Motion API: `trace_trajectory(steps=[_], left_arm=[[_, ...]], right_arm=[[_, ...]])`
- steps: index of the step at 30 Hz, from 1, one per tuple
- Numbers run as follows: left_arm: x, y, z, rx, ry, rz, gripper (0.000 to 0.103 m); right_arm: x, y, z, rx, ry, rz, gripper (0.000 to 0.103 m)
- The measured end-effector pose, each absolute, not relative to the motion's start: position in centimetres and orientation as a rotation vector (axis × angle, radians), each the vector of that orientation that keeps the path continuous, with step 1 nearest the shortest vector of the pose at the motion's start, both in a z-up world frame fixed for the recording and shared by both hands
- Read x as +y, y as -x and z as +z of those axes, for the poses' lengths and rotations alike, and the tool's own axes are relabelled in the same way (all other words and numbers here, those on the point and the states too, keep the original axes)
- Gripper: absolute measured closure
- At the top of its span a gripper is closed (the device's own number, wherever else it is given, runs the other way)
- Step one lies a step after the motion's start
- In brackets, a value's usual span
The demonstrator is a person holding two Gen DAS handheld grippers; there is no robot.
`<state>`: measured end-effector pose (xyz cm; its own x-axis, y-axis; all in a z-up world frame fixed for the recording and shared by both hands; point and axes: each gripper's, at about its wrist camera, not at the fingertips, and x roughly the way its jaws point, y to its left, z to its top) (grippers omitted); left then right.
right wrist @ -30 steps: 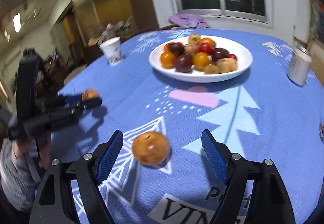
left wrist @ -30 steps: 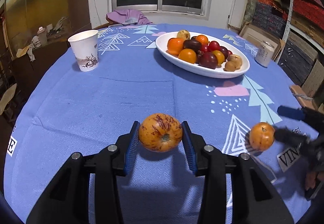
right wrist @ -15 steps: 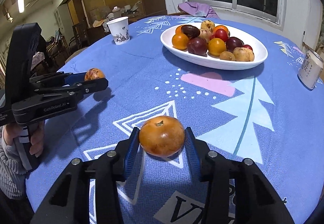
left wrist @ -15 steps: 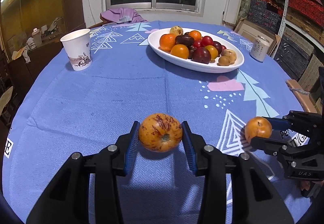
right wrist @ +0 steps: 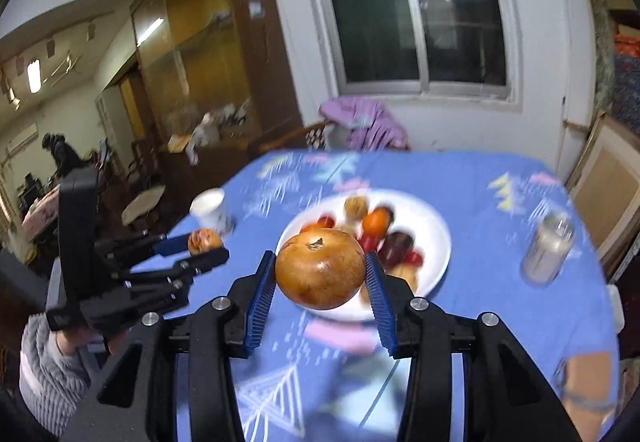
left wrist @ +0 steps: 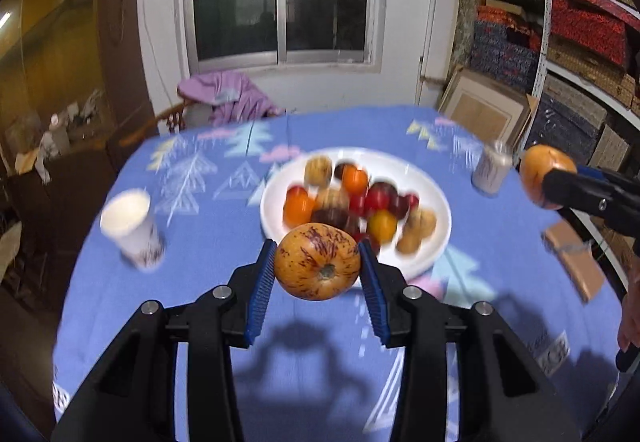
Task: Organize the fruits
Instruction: 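Carry the striped fruit with the left gripper while the right gripper grasps a tan-orange fruit, then lower both fruits onto the white plate and open both grippers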
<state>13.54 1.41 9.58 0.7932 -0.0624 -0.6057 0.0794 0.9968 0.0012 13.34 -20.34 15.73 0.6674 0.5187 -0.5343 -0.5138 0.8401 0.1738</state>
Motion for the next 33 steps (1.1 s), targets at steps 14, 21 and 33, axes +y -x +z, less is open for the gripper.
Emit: trace_trajectory(steps=[14, 21, 33], left_arm=[[-0.9, -29.5, 3.2, 0.816, 0.040, -0.058, 0.062], [-0.7, -31.8, 1.1, 0.846, 0.046, -0.048, 0.061], [-0.2, -26.9, 3.7, 0.760, 0.023, -0.017, 0.031]], right_arm=[[-19.0, -28.5, 5.8, 0.832, -0.086, 0.424, 0.058], [-18.7, -31.7, 3.5, 0.875, -0.116, 0.402, 0.057], [-20.9, -27.7, 6.4, 0.792, -0.211, 0.379, 0.030]])
